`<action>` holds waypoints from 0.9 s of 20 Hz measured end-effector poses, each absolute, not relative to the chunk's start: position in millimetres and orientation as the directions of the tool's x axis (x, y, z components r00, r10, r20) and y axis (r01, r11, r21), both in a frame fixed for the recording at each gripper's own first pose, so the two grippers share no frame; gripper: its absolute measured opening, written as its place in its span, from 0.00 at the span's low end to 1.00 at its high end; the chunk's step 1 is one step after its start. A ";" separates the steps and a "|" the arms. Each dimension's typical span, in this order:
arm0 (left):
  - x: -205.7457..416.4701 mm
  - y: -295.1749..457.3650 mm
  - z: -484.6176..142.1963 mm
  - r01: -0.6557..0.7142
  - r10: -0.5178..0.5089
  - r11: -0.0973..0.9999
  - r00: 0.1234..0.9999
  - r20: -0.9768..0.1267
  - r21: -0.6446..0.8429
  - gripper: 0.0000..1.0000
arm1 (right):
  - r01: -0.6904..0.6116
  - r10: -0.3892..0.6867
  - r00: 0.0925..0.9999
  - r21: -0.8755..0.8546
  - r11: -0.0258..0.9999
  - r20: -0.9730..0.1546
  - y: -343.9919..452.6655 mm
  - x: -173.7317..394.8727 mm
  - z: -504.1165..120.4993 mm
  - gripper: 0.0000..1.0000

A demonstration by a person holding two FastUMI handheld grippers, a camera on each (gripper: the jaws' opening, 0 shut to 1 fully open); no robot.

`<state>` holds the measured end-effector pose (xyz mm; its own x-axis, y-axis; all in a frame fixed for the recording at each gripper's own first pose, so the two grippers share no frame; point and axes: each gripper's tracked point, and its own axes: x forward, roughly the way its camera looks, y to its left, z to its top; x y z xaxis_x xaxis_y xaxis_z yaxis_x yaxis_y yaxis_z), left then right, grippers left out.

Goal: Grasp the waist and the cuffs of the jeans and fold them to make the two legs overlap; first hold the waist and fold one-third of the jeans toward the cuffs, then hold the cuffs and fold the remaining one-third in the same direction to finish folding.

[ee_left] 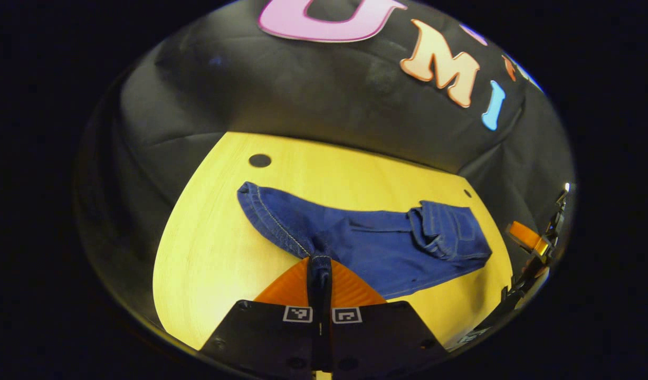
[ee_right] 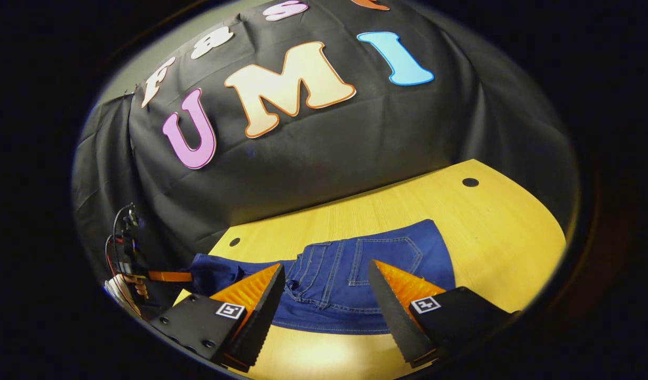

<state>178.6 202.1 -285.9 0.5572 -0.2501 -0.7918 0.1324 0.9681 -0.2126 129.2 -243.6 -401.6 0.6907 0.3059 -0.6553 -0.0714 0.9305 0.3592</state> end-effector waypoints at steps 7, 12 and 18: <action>203.2 95.3 -247.8 0.223 -0.332 0.943 0.600 -0.728 -0.246 0.00 | -0.094 0.330 0.697 0.375 0.922 -0.636 -292.8 129.9 -378.9 0.98; 219.3 16.4 -234.0 0.294 -0.387 0.921 0.616 -0.687 -0.255 0.00 | -0.088 0.328 0.706 0.382 0.920 -0.627 -336.0 127.0 -366.7 0.98; 220.2 -69.5 -243.8 0.398 -0.435 0.889 0.577 -0.691 -0.228 0.00 | -0.067 0.309 0.714 0.378 0.924 -0.629 -389.3 123.0 -359.7 0.98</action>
